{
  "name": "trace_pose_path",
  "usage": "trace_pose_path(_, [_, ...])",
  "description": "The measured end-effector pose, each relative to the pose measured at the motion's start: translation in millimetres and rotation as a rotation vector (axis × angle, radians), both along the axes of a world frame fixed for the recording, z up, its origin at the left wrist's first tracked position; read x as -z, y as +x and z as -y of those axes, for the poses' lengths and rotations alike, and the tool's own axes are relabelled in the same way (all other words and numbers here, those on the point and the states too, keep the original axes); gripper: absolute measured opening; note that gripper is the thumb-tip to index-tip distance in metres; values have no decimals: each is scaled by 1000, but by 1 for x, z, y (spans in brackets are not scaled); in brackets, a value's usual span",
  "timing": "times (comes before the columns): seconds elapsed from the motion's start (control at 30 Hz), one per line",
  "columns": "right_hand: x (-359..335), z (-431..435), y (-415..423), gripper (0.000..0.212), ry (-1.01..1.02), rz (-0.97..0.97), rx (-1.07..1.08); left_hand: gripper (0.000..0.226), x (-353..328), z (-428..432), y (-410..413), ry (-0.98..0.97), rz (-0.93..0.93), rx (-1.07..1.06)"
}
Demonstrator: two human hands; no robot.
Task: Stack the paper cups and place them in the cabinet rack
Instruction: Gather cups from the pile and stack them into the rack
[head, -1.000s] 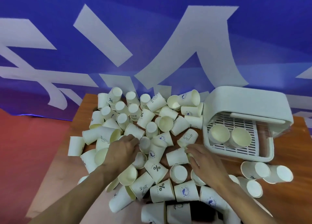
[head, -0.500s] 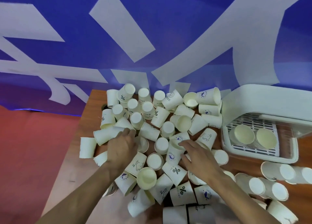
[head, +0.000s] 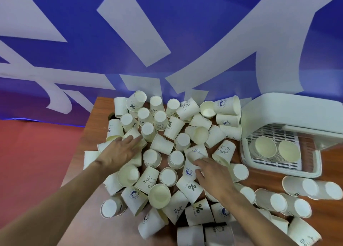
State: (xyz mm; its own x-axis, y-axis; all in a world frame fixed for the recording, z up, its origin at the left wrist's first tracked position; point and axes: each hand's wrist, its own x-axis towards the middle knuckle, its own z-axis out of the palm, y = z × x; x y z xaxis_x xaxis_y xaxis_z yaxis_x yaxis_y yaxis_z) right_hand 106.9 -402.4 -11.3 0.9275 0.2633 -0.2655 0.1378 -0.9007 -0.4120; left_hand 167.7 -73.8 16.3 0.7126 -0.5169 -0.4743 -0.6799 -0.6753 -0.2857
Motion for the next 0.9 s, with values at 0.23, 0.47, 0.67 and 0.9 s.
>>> trace_pose_path(0.23, [-10, 14, -16, 12, 30, 150, 33, 13, -15, -2, 12, -57, 126, 38])
trace_pose_path(0.47, [-15, 32, -39, 13, 86, 168, 108, 11, -42, 29, 3, -445, 272, -24])
trace_pose_path(0.67, [-15, 55, -65, 10, 179, 194, 162, 8, -60, 91, -14, -687, 270, -82])
trace_pose_path(0.9, [-33, 102, -87, 17, 234, 291, 247, 29, -43, 182, -38, -834, 262, 11])
